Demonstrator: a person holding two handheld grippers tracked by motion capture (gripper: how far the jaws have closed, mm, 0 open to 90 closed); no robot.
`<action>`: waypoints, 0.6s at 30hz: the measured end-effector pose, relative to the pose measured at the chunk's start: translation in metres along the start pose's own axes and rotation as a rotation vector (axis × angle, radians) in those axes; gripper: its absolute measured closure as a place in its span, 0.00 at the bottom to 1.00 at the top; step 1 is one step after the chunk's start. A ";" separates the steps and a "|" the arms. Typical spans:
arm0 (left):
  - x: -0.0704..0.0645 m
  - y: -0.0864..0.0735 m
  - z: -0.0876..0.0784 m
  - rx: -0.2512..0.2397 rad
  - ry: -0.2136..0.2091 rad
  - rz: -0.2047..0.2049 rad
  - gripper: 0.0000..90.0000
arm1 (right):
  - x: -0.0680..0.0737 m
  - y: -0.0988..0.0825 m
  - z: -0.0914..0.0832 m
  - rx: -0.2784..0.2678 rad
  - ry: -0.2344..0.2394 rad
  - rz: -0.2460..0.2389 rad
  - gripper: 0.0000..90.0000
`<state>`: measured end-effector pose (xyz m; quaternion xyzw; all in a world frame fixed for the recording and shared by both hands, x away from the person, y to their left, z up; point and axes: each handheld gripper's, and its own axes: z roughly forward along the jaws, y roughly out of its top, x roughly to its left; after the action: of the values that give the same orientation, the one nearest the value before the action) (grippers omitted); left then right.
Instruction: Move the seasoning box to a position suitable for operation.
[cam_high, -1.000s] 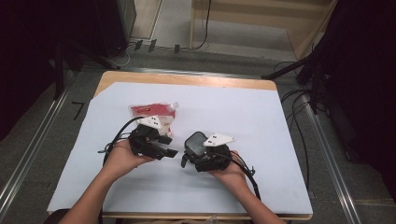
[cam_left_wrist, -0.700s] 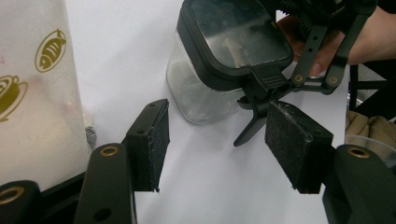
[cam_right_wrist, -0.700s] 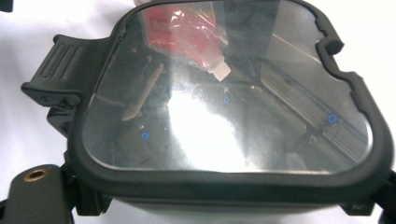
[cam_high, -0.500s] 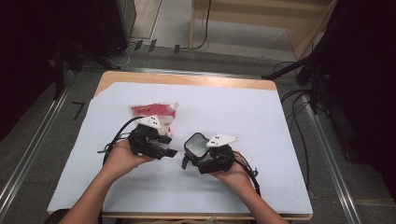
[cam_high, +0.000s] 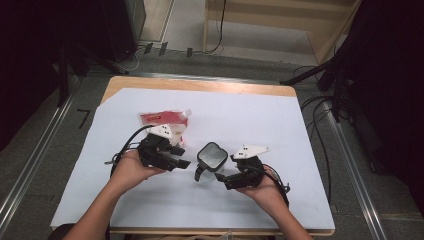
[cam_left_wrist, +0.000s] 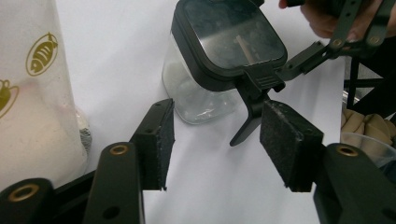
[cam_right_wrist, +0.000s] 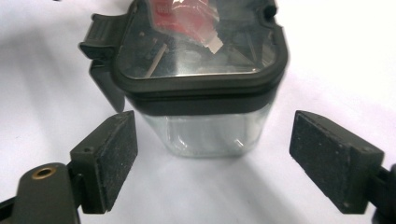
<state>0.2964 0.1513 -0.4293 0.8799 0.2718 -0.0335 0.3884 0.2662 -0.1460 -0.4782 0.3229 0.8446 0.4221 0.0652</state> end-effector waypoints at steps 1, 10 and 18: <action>0.002 0.000 0.000 0.004 -0.021 -0.029 0.55 | 0.000 -0.002 -0.008 0.007 0.015 -0.002 0.24; -0.002 0.000 0.007 0.030 -0.044 -0.010 0.68 | 0.004 -0.006 -0.028 -0.018 -0.025 -0.030 0.52; -0.001 0.002 0.012 0.016 -0.075 0.003 1.00 | -0.003 -0.007 -0.031 0.012 -0.030 0.025 0.97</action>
<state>0.2986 0.1420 -0.4361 0.8816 0.2554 -0.0679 0.3912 0.2537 -0.1717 -0.4642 0.3402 0.8419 0.4129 0.0707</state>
